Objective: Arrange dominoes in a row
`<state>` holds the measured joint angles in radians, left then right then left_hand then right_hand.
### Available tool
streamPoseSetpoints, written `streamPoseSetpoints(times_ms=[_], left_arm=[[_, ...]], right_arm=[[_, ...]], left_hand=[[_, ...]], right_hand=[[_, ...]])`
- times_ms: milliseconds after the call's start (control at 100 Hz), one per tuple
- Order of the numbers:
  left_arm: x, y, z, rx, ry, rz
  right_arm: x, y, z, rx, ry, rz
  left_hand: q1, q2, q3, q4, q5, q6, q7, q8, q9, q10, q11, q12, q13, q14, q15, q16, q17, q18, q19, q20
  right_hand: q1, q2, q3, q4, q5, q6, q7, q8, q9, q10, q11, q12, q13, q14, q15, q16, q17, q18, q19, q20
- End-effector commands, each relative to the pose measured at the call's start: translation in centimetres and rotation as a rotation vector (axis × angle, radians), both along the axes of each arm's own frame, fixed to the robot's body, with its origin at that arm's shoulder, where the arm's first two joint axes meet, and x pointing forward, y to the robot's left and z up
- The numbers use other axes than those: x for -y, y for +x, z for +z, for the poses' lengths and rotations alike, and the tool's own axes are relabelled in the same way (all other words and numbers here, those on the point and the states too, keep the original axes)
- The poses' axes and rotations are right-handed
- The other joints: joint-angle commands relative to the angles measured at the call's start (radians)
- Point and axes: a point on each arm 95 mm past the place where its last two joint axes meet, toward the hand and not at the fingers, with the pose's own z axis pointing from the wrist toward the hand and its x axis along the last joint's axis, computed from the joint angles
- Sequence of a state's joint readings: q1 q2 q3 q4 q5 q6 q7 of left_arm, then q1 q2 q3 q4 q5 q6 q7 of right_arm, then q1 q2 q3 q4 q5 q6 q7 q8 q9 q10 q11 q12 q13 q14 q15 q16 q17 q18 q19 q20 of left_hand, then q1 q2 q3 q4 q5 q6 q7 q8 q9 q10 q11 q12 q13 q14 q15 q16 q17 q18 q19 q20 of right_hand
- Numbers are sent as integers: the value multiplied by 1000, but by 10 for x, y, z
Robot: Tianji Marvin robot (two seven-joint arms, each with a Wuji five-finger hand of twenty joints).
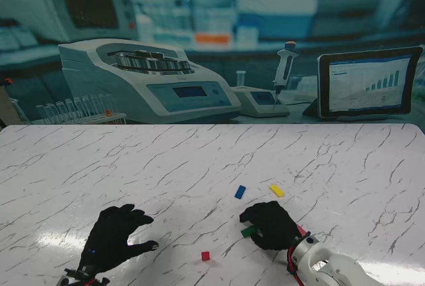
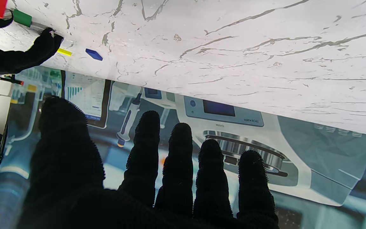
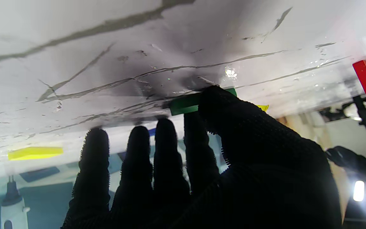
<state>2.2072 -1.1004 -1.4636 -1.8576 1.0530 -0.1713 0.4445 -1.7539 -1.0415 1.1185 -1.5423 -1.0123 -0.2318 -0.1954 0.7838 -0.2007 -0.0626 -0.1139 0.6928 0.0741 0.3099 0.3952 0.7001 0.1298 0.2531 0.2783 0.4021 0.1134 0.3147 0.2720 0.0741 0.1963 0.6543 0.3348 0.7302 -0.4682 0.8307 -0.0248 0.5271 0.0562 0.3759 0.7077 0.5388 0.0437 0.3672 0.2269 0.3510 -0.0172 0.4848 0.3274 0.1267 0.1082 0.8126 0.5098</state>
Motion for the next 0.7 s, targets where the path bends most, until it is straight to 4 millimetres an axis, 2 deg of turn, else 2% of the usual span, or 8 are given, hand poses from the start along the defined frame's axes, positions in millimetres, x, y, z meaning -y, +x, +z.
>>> streamPoseSetpoints(times_ms=[0,40,60,130,180,360,520,690], left_arm=[[3,-3,-3,-14,-17,-18],[3,-3,-3,-14,-18,-18],[3,-3,-3,-14,-18,-18],[3,-3,-4,-13,-19,-18],[3,-3,-4,-12,-19,-18],[3,-3,-4,-11,-24,-14],[3,-3,-5,-12,-26,-13],[3,-3,-5,-13,-28,-13]], right_arm=[[-4,-9,-11,-26,6,6],[-5,-10,-13,-22,11,5],[-5,-11,-13,-20,12,5],[-5,-11,-15,-13,12,4],[-5,-12,-15,-14,13,2],[-6,-13,-15,-21,12,-7],[-7,-14,-15,-18,15,-12],[-8,-14,-15,-11,21,-16]], left_hand=[[-16,27,-7,-1,10,-10,5,12,19,-18,11,12,8,-23,4,4,-1,-15,8,9],[-16,28,-7,-1,12,-10,6,12,20,-19,12,12,9,-22,4,4,-1,-14,9,9],[-16,28,-7,-1,11,-10,6,12,21,-17,12,12,8,-21,4,4,-1,-14,9,10],[-16,30,-7,-1,12,-10,8,13,21,-18,13,13,10,-22,4,4,-1,-13,10,10],[-16,33,-6,-1,12,-10,9,13,22,-18,13,13,11,-22,5,5,-1,-13,11,11],[-16,41,-6,-1,15,-9,15,14,24,-18,15,14,15,-23,7,6,1,-9,15,12],[-12,48,-6,-2,18,-10,19,14,29,-19,16,14,16,-22,7,7,2,-4,19,15],[-8,51,-6,-2,19,-12,23,14,31,-20,17,14,18,-22,7,8,3,-3,22,16]], right_hand=[[64,-27,33,0,53,-45,95,47,47,-28,58,32,24,-22,18,21,3,-26,44,-15],[76,-45,39,-16,59,-51,131,51,60,-29,69,37,33,-23,26,26,6,-29,58,-22],[83,-55,47,-28,56,-56,183,22,68,-32,81,42,39,-22,32,30,7,-30,73,-36],[101,-78,55,-45,47,-60,278,25,91,-32,111,56,52,-16,45,37,12,-30,93,-45],[112,-96,62,-57,17,-57,393,36,94,-10,158,82,51,7,66,48,9,-22,108,-52],[143,-119,86,-73,-45,-68,604,141,68,8,320,198,38,35,81,53,1,-7,127,-63],[159,-127,108,-82,-41,-86,732,225,44,15,437,323,35,56,106,65,0,15,148,-62],[159,-127,113,-83,-38,-88,781,252,43,21,486,382,46,65,133,78,4,27,166,-61]])
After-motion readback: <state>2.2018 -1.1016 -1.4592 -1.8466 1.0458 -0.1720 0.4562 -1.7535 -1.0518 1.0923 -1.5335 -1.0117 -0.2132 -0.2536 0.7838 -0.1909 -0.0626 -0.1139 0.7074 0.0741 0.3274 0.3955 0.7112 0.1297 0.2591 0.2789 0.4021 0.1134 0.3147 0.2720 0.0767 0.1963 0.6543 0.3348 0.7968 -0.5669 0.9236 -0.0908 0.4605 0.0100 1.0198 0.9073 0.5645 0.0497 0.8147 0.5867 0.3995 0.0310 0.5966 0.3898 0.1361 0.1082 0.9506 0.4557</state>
